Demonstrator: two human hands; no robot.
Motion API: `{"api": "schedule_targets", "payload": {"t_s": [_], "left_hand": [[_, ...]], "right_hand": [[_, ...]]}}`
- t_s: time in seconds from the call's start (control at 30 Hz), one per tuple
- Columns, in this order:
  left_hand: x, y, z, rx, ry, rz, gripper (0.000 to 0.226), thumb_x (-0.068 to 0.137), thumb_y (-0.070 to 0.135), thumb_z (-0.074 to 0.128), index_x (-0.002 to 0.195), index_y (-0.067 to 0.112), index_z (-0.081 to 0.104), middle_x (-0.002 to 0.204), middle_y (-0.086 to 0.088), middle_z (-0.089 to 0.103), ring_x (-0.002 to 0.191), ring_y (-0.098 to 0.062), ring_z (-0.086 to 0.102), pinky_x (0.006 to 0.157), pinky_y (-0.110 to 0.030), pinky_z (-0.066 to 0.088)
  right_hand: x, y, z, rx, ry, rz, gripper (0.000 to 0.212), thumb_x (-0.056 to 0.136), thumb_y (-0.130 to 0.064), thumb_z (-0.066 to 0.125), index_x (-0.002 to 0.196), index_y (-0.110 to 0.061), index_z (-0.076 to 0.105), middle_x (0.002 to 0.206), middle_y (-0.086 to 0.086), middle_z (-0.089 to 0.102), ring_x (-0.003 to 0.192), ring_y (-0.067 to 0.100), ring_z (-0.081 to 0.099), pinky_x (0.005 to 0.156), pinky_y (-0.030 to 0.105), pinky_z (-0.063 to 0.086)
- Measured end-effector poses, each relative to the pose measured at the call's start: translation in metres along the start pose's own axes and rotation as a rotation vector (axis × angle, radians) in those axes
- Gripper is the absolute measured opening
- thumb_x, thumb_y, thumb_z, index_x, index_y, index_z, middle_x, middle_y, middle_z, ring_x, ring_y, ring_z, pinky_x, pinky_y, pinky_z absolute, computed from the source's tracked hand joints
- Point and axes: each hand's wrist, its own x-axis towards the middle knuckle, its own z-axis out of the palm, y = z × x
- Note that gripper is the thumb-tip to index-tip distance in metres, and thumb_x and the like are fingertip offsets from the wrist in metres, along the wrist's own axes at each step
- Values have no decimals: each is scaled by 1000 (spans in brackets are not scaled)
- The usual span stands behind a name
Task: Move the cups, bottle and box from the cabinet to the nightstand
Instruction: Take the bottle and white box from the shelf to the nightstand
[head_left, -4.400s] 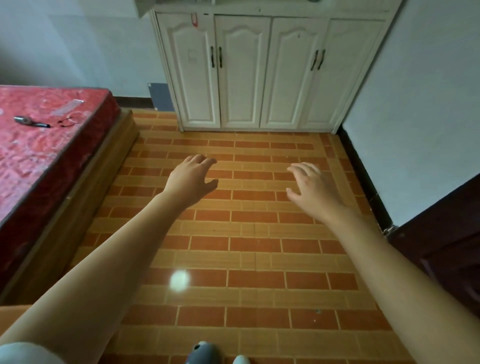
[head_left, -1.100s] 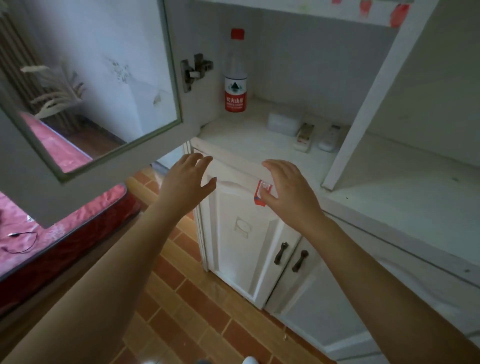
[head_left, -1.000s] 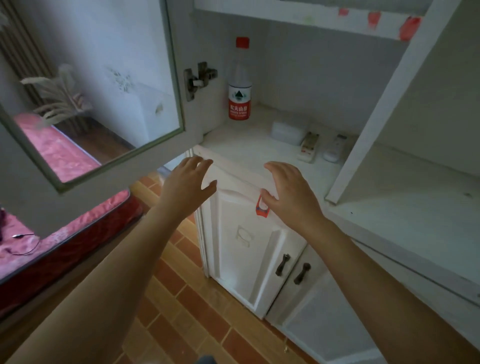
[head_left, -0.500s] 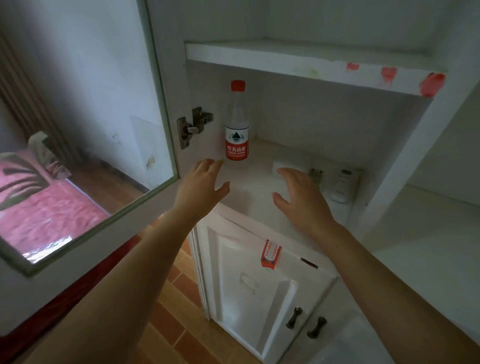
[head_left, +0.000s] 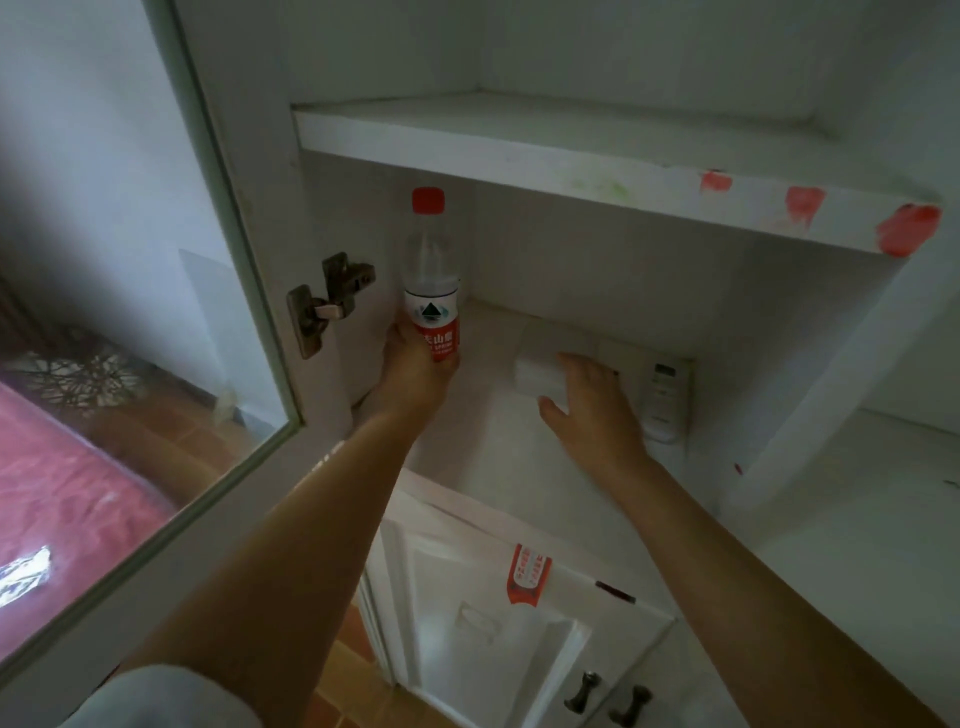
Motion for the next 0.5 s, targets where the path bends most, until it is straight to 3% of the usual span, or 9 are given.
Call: {"api": "schedule_targets", "payload": {"t_s": [0.13,0.27,0.37,0.5], "left_hand": [[17,6,13,-150,53,-60,67,79,22,68,132,1,32,130,-22,47,118,-36,49,97,-42,43],[23,4,20,-225,66,-95,69,81,19,67,135,1,30,130,-21,50,116,-34,51,96,-37,42],[30,-2,24,-265,114,-99,62,71,29,70,121,0,48,115,-20,60,103,-31,60,87,-39,50],[32,-9,26,-287,141,-109,40,69,20,72,102,1,58,97,-19,66,89,-30,65,73,-39,52]], "right_hand": [[3,10,3,-13,28,28,54,87,-23,56,135,-5,38,137,17,45,126,33,38,104,37,33],[3,17,5,-4,27,68,54,90,-24,54,137,-5,35,139,16,43,128,32,36,108,38,31],[3,20,9,22,24,101,56,90,-24,54,138,-3,33,138,17,43,128,32,37,105,36,31],[6,19,14,48,-1,148,62,92,-29,51,141,-2,25,142,18,39,133,32,32,110,38,28]]}}
